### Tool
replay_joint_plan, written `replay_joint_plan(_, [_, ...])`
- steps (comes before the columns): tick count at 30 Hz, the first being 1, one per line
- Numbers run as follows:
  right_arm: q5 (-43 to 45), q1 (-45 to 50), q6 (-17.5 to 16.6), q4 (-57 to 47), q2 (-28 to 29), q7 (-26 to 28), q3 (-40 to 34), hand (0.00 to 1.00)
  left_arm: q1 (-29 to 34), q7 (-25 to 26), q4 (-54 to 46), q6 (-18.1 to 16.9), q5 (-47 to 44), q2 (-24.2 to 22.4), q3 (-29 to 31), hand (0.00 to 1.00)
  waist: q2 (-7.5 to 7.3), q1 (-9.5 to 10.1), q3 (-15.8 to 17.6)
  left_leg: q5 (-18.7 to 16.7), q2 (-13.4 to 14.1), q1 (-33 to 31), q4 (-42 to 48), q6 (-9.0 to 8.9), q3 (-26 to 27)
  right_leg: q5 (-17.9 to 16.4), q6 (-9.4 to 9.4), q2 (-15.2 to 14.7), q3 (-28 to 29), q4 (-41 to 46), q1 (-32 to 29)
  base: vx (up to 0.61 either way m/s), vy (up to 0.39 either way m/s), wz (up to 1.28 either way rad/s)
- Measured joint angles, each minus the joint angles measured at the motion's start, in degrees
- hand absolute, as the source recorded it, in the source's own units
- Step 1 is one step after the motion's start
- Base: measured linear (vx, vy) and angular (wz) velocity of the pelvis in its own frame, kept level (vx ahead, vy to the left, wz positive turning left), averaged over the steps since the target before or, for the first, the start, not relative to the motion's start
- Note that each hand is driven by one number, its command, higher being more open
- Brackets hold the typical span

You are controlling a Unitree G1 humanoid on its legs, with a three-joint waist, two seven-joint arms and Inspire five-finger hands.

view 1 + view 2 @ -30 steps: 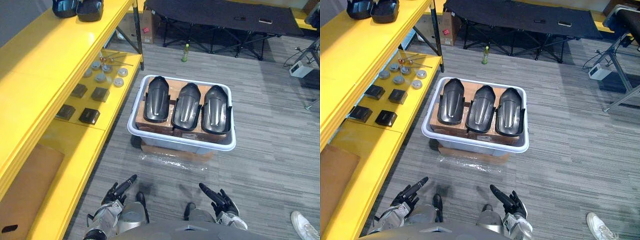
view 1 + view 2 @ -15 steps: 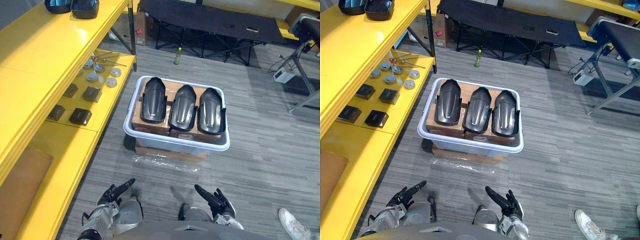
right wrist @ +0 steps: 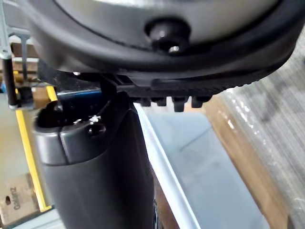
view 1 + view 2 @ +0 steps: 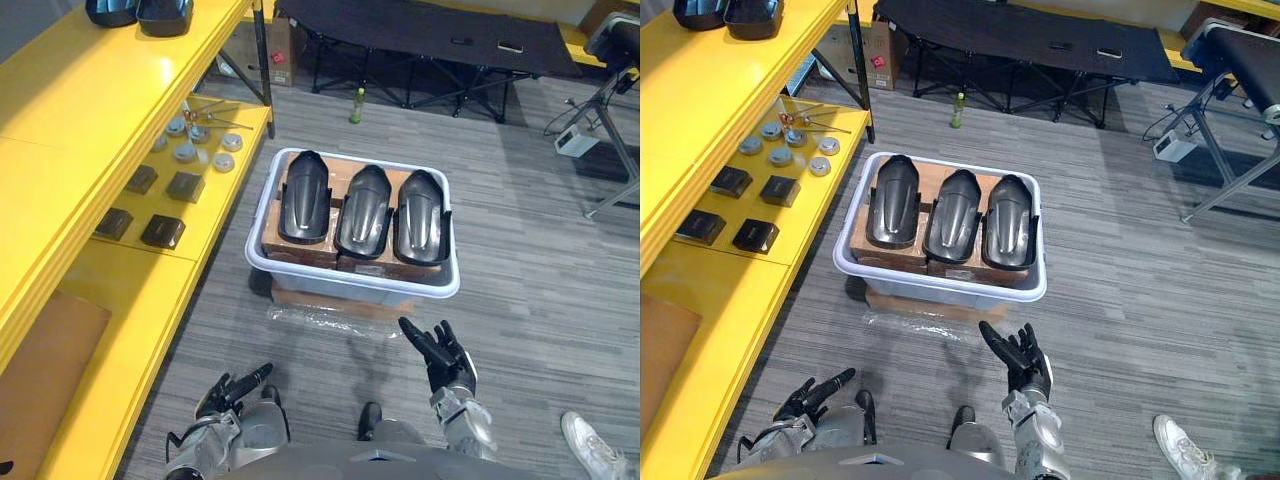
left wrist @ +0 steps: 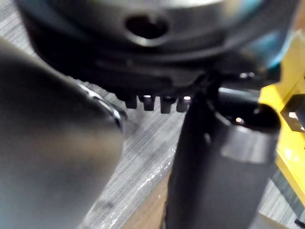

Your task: Walk over and take three plastic housings, then place them on the shelf

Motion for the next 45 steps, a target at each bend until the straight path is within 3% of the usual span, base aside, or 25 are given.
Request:
replay_joint_plan(7, [0.1, 0.5, 0.0, -0.2, 0.0, -1.5, 0.5, 1.00, 1.3, -0.5, -0.1, -1.3, 3.2, -0.1, 0.6, 1.00, -0.48, -0.08, -0.5, 4.2, -2.3, 5.3, -8.8, 0.17, -0.2, 0.0, 0.08, -1.2, -0.6, 0.1, 1.6, 0.00, 0.005, 0.04])
replay_joint_plan(12, [0.2, 1.1, -0.1, -0.2, 0.0, -3.5, 0.8, 1.00, 1.7, -0.8, -0.1, -1.5, 5.6, -0.4, 0.4, 1.00, -0.18, -0.19, -1.5, 9.4, -3.7, 10.3, -18.9, 0.61, -0.4, 0.0, 0.14, -1.5, -1.3, 0.7, 2.0, -0.03, 0.013, 0.05])
replay_joint_plan(19, [-1.2, 0.9, -1.5, -2.2, 0.1, -8.8, 0.7, 1.00, 2.1, -1.9, -1.3, -1.3, 8.3, -0.4, 0.3, 1.00, -0.42, -0.20, -1.6, 9.9, -4.0, 10.9, -19.0, 0.70, 0.0, -0.4, 0.27, -1.9, -1.2, 0.9, 2.4, -0.06, 0.028, 0.00])
replay_joint_plan(24, [-6.9, -1.1, -1.2, -11.3, -1.4, -14.8, -6.3, 1.00, 2.3, -2.0, -2.7, -0.1, 10.4, -0.1, 0.5, 1.00, -0.36, -0.09, -1.6, 10.0, -3.9, 10.1, -19.0, 1.11, 0.8, -0.4, 0.37, -1.8, 0.1, 0.1, 1.3, -0.06, 0.031, -0.09])
replay_joint_plan(27, [-9.2, -7.1, 0.2, -12.0, -7.5, -16.8, -11.9, 1.00, 3.0, -2.2, -5.4, 0.0, 12.1, 0.6, 0.6, 1.00, -1.39, -0.17, -0.6, 9.8, -3.6, 6.0, -16.8, 1.45, 1.3, 0.2, 1.11, -1.8, 0.8, 0.1, -2.0, -0.01, 0.033, -0.07])
replay_joint_plan(30, [-9.0, -15.9, 3.6, -13.2, -14.9, -19.2, -15.8, 1.00, 1.6, -2.3, -6.8, 0.0, 12.2, 1.7, 2.9, 1.00, -1.72, -0.14, 4.0, 6.4, -1.7, -1.5, -6.7, 1.55, 1.4, 3.2, 0.60, -1.1, 1.6, 0.1, -5.2, -0.04, -0.013, -0.10])
replay_joint_plan(33, [-8.0, -24.9, 7.3, -12.9, -24.3, -19.9, -16.7, 1.00, 0.9, -2.3, -7.1, 0.0, 12.2, 2.6, 3.8, 1.00, -0.09, -0.08, 9.3, 2.3, 1.0, -8.0, 2.7, 1.44, 0.5, 3.8, -0.17, 0.5, 1.6, 1.2, -7.9, -0.06, 0.003, -0.06])
replay_joint_plan(36, [-7.6, -32.5, 9.7, -6.8, -32.3, -19.5, -16.0, 1.00, -1.1, -2.7, -7.6, -0.4, 10.7, 2.3, 3.7, 1.00, 1.74, 0.21, 12.3, 2.3, 1.4, -13.5, 6.2, 1.72, -0.7, 3.3, -0.98, 0.3, 1.6, 4.9, -13.1, -0.07, 0.035, 0.09])
replay_joint_plan(38, [-5.3, -37.2, 10.9, -0.8, -35.1, -18.8, -14.7, 1.00, -1.7, -3.0, -7.6, -0.9, 9.8, 2.1, 2.8, 1.00, 2.78, 0.36, 12.9, 2.1, 1.4, -15.8, 7.7, 1.93, -1.2, 3.1, -1.15, 0.3, 1.6, 6.4, -15.3, -0.05, 0.023, 0.08])
replay_joint_plan(41, [-2.0, -44.3, 12.7, 8.9, -41.0, -16.9, -10.8, 1.00, -4.1, -3.7, -7.2, -2.4, 7.8, 1.7, -0.3, 1.00, 5.84, 1.57, 14.5, 1.6, 0.9, -19.8, 10.1, 2.74, -1.8, 3.0, -1.23, -0.5, 1.6, 8.5, -18.9, -0.06, 0.063, 0.05])
replay_joint_plan(45, [-2.0, -50.3, 14.9, 13.1, -46.5, -16.1, -5.6, 1.00, -6.0, -4.8, -6.1, -3.6, 4.8, 0.7, -2.4, 1.00, 8.48, 1.80, 16.0, 1.6, -0.1, -24.0, 12.0, 3.37, -2.1, 2.1, -0.87, -2.1, 1.9, 12.6, -23.9, -0.08, 0.076, 0.06])
